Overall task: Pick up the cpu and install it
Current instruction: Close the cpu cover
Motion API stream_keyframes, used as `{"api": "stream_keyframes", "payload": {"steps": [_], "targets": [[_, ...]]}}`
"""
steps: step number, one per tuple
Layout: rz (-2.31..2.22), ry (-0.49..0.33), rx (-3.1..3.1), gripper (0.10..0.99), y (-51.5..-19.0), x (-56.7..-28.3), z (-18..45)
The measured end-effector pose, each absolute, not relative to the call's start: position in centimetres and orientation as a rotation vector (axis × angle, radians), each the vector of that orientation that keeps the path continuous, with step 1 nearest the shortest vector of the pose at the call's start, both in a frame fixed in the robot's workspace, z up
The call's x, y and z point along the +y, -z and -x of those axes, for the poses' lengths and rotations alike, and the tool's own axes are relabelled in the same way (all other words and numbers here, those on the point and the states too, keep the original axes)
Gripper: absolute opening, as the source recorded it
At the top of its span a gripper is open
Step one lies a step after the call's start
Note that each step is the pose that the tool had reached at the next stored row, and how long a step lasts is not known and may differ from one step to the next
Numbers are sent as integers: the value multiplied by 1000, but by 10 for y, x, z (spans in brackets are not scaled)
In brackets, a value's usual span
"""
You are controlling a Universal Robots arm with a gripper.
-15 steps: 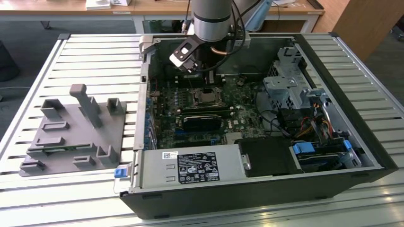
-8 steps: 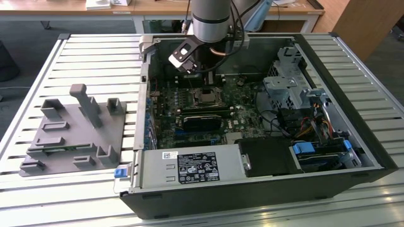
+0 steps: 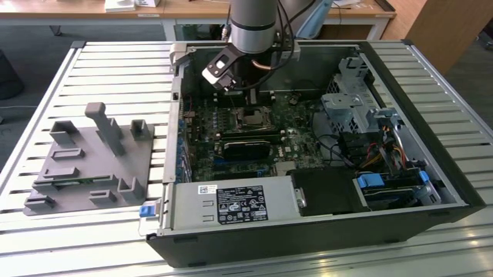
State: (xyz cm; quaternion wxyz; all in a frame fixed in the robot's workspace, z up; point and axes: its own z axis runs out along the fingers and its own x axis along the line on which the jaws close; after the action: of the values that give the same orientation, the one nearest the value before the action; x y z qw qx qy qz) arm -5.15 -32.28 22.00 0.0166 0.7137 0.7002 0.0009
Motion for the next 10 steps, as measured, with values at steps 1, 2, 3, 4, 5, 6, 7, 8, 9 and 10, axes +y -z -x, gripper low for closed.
{"api": "stream_keyframes", "payload": {"steps": [1, 2, 3, 4, 5, 6, 7, 8, 9, 10], "targets": [[-2219, -3, 2177, 106, -219, -323, 52], [-2219, -3, 2177, 106, -218, -323, 53], [-2219, -3, 2177, 106, -216, -323, 54], [-2219, -3, 2177, 106, -214, -323, 54], [-2219, -3, 2177, 106, -213, -322, 55], [-2219, -3, 2177, 106, -211, -322, 56], [-2219, -3, 2177, 106, -210, -322, 56], [-2219, -3, 2177, 106, -208, -322, 57], [-2219, -3, 2177, 106, -207, -321, 57], [-2219, -3, 2177, 106, -205, -321, 57]]}}
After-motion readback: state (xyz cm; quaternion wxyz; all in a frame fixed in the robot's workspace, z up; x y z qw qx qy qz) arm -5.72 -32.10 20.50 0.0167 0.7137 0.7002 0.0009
